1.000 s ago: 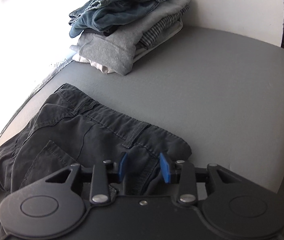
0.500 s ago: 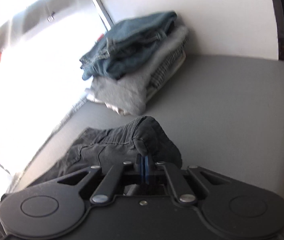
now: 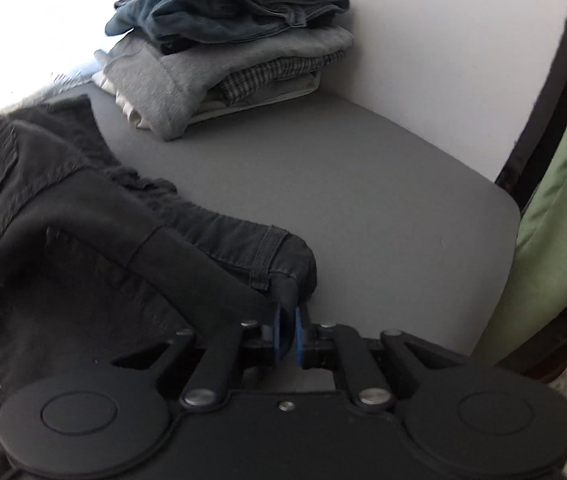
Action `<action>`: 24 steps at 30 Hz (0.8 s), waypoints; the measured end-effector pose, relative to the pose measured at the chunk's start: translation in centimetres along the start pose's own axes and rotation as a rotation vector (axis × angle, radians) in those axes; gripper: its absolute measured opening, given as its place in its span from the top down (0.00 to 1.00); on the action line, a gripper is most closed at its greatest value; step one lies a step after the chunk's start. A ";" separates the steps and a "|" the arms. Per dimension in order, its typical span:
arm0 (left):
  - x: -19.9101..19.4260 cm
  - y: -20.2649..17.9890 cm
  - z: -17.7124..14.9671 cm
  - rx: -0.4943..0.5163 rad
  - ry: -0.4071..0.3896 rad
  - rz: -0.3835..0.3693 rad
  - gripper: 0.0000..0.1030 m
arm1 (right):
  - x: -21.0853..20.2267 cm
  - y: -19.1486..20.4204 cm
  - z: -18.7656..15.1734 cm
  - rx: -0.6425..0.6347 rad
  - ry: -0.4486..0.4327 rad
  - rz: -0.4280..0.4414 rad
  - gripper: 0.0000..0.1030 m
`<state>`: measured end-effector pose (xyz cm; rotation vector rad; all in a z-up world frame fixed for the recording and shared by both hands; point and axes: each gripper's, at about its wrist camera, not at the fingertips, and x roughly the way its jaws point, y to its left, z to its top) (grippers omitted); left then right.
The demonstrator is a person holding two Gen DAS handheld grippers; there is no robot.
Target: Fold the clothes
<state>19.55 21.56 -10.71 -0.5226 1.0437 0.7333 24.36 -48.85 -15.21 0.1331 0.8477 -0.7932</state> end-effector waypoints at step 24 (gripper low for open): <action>-0.5 0.1 0.4 -0.021 0.007 0.001 0.67 | -2.8 20.5 -1.2 -0.239 -0.101 0.394 0.00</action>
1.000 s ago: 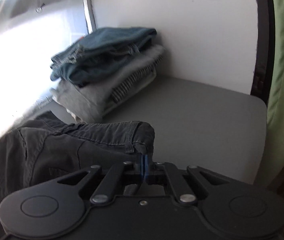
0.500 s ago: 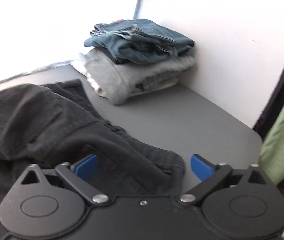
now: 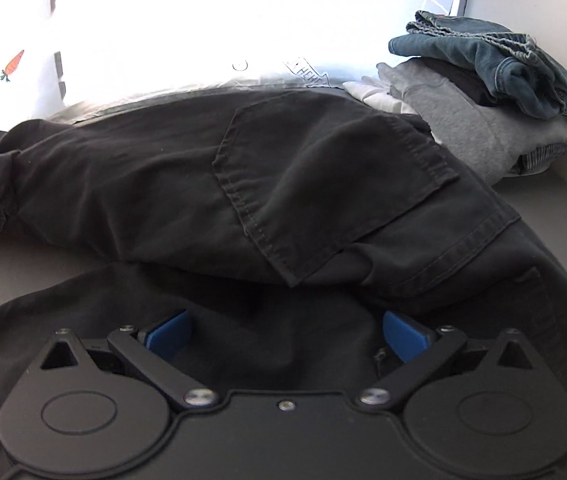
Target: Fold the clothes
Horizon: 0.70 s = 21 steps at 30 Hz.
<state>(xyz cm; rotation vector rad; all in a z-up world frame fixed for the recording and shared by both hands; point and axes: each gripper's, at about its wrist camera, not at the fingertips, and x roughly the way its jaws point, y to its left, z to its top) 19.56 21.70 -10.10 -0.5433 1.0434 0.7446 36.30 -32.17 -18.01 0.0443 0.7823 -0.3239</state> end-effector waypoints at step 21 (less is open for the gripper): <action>1.0 -16.8 6.8 0.201 -0.064 -0.361 0.44 | 1.1 -0.4 -1.2 0.085 -0.105 0.030 0.00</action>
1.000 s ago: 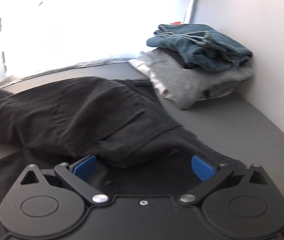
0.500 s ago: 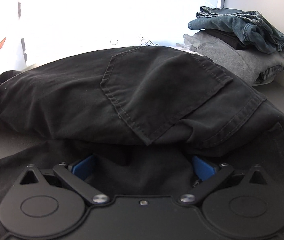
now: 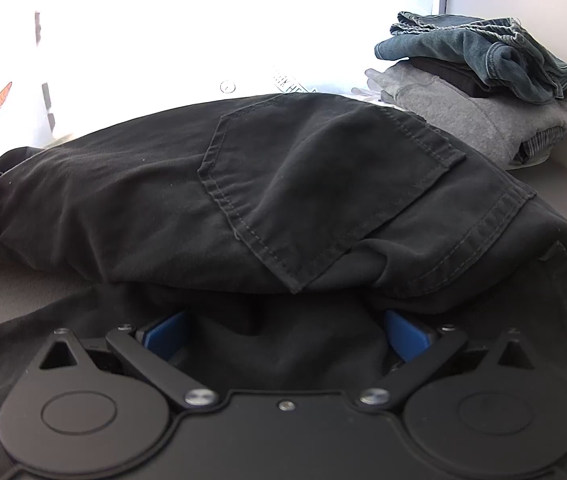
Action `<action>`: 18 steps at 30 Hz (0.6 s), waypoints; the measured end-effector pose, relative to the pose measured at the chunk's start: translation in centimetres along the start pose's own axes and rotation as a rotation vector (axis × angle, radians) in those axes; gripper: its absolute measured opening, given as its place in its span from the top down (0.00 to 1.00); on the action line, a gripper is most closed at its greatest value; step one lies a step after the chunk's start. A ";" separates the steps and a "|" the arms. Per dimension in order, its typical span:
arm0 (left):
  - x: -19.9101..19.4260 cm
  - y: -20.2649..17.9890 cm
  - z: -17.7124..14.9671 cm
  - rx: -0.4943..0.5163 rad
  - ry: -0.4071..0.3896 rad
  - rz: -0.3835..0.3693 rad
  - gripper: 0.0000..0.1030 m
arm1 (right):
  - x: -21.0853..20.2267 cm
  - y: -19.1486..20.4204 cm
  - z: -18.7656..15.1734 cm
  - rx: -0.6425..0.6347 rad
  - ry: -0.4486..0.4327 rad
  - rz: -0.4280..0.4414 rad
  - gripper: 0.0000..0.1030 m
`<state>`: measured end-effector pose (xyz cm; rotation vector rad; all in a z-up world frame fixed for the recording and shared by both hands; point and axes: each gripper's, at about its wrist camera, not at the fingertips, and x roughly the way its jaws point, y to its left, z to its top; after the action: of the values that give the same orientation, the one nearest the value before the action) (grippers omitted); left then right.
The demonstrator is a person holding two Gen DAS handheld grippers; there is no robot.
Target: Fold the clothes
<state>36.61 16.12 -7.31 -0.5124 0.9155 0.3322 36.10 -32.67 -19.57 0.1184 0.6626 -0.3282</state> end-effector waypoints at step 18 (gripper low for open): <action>12.2 -10.2 4.6 0.122 0.071 -0.180 0.41 | 0.1 0.0 0.2 -0.001 -0.002 -0.004 0.00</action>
<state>51.53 10.90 -12.14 -0.4921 0.9442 0.0944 36.28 -32.69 -19.47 0.1153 0.6612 -0.3321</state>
